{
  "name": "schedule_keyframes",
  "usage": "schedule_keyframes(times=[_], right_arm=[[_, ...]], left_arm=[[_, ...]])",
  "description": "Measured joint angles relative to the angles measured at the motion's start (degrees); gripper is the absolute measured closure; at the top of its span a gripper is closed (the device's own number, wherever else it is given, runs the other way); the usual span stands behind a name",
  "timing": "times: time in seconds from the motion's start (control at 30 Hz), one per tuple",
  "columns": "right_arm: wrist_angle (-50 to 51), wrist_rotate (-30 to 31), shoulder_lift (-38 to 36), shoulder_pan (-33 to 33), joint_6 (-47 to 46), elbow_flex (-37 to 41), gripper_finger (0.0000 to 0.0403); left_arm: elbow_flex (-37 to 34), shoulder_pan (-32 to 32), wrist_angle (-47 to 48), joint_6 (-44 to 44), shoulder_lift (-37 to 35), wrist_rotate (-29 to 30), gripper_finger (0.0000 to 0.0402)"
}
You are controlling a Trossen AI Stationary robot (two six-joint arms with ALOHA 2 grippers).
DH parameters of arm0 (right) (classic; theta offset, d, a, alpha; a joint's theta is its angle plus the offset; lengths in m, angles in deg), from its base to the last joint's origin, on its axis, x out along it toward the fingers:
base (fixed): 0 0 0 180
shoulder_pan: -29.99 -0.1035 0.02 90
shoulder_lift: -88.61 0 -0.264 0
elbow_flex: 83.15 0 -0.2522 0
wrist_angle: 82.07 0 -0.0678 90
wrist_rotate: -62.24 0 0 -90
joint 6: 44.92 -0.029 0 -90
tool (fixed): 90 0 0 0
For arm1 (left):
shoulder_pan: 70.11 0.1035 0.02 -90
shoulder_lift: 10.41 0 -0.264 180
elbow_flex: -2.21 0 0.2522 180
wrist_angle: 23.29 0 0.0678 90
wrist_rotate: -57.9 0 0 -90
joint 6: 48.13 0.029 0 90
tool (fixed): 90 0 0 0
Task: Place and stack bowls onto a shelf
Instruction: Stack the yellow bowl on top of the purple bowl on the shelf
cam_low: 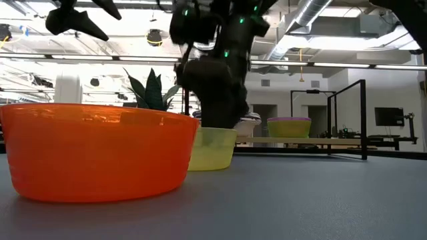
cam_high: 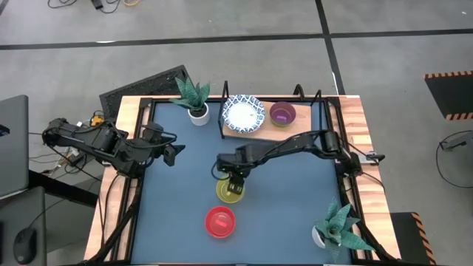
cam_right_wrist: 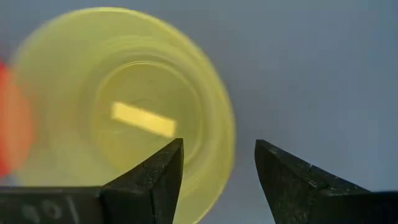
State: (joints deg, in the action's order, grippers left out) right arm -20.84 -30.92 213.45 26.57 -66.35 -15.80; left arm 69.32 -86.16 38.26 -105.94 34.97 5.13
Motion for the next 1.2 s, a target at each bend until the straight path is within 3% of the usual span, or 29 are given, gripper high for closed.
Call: schedule_keyframes(times=[0.17, 0.33, 0.4, 0.6, 0.8, 1.0, 1.2], right_arm=[[0.29, -0.88, 1.17, 0.23, 0.05, -0.02, 0.0225], [0.47, -1.29, 0.14, 0.16, -1.37, -0.02, 0.0353], [0.73, -1.36, -1.15, 0.33, -1.18, -0.02, 0.0381], [4.62, -1.73, -7.7, 2.47, -0.43, -0.02, 0.0381], [12.99, 0.27, -19.92, 8.74, 7.5, -0.07, 0.0381], [21.67, 6.58, -27.93, 23.16, 15.72, -0.08, 0.0381], [24.89, 7.87, -28.09, 38.55, 24.93, -0.07, 0.0381]], left_arm=[[0.0, 0.0, 0.62, 0.0, 0.0, -0.01, 0.0127], [0.0, 0.01, 0.9, 0.0, 0.0, 0.03, 0.0127], [0.0, 0.0, 0.91, 0.0, 0.0, 0.27, 0.0127], [0.0, 0.0, 0.88, 0.0, -0.02, 1.4, 0.0127], [0.0, 0.0, 0.78, -0.37, 0.0, 2.17, 0.0127], [0.0, 0.01, 0.76, -0.7, 0.0, 3.18, 0.0127], [0.0, 0.0, 0.76, -2.39, 0.0, 4.09, 0.0127]])
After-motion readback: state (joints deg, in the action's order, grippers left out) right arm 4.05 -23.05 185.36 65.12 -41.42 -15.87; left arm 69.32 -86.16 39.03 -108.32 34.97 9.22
